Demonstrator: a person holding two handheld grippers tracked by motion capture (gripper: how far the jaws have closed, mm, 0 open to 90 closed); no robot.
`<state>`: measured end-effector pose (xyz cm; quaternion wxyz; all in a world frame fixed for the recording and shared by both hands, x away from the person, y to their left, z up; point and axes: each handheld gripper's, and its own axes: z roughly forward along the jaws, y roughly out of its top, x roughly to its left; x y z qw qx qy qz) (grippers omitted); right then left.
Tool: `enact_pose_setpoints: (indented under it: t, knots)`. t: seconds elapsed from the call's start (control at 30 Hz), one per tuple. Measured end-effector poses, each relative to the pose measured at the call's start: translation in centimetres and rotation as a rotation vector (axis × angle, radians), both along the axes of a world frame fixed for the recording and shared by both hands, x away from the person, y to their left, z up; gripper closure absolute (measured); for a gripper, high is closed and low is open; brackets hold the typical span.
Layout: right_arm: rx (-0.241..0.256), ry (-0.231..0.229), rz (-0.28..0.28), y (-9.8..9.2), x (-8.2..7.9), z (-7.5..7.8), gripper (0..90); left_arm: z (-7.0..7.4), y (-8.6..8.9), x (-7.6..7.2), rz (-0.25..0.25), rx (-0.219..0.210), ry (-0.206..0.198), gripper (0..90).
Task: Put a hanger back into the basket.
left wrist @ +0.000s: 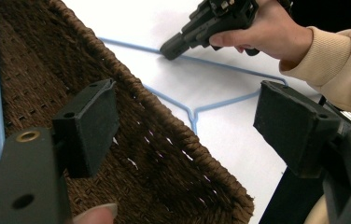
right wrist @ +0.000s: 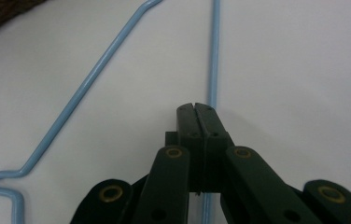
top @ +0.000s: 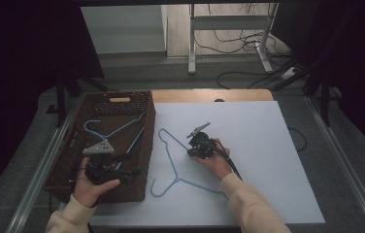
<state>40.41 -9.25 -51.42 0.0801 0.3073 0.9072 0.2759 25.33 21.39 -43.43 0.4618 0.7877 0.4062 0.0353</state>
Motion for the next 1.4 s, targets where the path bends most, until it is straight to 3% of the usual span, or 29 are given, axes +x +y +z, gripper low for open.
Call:
enact_pose_setpoints:
  t: [0.17,0.2,0.27,0.33,0.43,0.6,0.77,0.9,1.13,1.4]
  knots:
    - [-0.035,-0.052,-0.084,-0.9,0.5,0.4,89.7,-0.1,-0.2,0.0,-0.002,0.004,0.001,21.4]
    - [-0.043,-0.054,-0.124,-2.0,1.0,0.5,89.7,-0.1,-0.3,0.0,-0.004,0.006,0.001,21.4]
    - [0.014,-0.039,-0.162,-3.3,1.4,0.6,89.7,-0.1,-0.3,0.0,-0.005,0.008,0.001,21.4]
    - [0.065,-0.011,-0.150,-3.9,1.5,0.9,89.7,-0.2,-0.3,0.1,-0.005,0.008,0.002,21.4]
    - [0.086,0.003,-0.095,-3.2,0.9,1.0,89.7,-0.2,-0.3,0.2,-0.004,0.007,0.004,21.5]
    - [0.053,0.013,-0.025,-1.2,0.2,0.5,89.7,-0.2,-0.5,0.1,-0.011,0.011,0.003,21.5]
    - [0.031,0.012,-0.040,-0.9,0.3,0.0,89.7,-0.2,-0.4,0.1,-0.011,0.010,0.001,21.5]
    - [0.011,-0.021,-0.049,-0.6,0.3,-0.1,89.8,-0.2,-0.4,0.0,-0.009,0.011,0.001,21.6]
    - [-0.030,-0.065,-0.160,-2.1,1.4,0.0,89.8,-0.2,-0.3,0.0,-0.006,0.013,0.002,21.6]
    - [-0.032,-0.072,-0.315,-6.3,3.3,0.2,89.8,-0.2,-0.3,-0.1,-0.004,0.013,0.003,21.5]
